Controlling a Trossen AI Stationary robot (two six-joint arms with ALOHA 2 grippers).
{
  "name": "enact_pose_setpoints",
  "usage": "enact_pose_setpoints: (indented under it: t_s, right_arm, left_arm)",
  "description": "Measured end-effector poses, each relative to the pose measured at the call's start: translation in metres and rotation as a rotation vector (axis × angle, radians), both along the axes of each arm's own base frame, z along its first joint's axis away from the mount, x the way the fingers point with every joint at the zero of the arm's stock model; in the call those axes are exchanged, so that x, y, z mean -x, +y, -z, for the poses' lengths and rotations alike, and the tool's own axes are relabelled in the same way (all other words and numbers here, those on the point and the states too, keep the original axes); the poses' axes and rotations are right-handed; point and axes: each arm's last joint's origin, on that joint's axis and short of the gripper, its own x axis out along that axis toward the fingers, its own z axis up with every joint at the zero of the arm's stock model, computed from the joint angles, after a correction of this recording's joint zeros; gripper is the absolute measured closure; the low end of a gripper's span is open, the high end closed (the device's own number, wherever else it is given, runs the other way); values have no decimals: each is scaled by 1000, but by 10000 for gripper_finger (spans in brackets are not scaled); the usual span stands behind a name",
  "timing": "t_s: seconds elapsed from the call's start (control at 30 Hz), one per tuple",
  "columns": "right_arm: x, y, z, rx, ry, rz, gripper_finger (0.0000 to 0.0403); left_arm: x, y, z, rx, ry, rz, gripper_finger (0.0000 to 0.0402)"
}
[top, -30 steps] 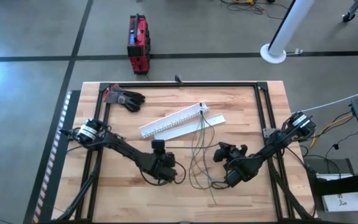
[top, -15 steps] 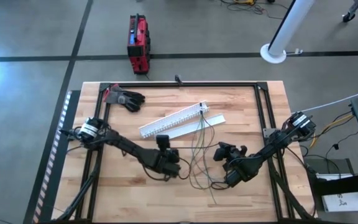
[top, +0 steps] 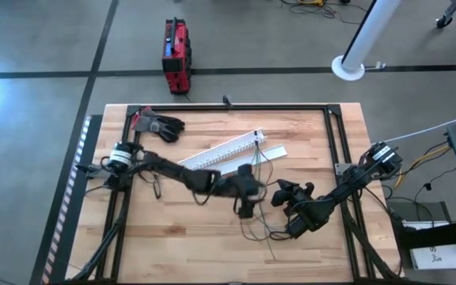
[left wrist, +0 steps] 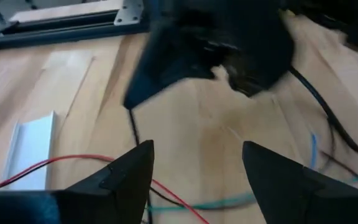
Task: Ziptie cables
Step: Put the bundled colored cable into the zip tie, then insert the pointed tail of the zip tie through the locking head to form a loop
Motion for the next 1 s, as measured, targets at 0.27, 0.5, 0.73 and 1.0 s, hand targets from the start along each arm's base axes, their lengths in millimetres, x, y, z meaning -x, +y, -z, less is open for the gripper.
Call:
enact_pose_setpoints:
  t_s: [0.27, 0.5, 0.73, 1.0]
  right_arm:
    - [-2, 1, 0, -25, -36, 8, 403]
    - [-2, 1, 0, -29, -37, 9, 403]
    - [-3, 2, 1, -40, -50, 9, 403]
    - [-3, 3, 1, -46, -55, 9, 403]
  left_arm:
    - [-18, 33, 29, 102, -48, -12, 191]
    - [-24, 36, 41, 94, -95, -48, 206]
    - [-32, 38, 70, 92, -79, -120, 218]
    - [-58, 38, 75, 75, -8, -123, 242]
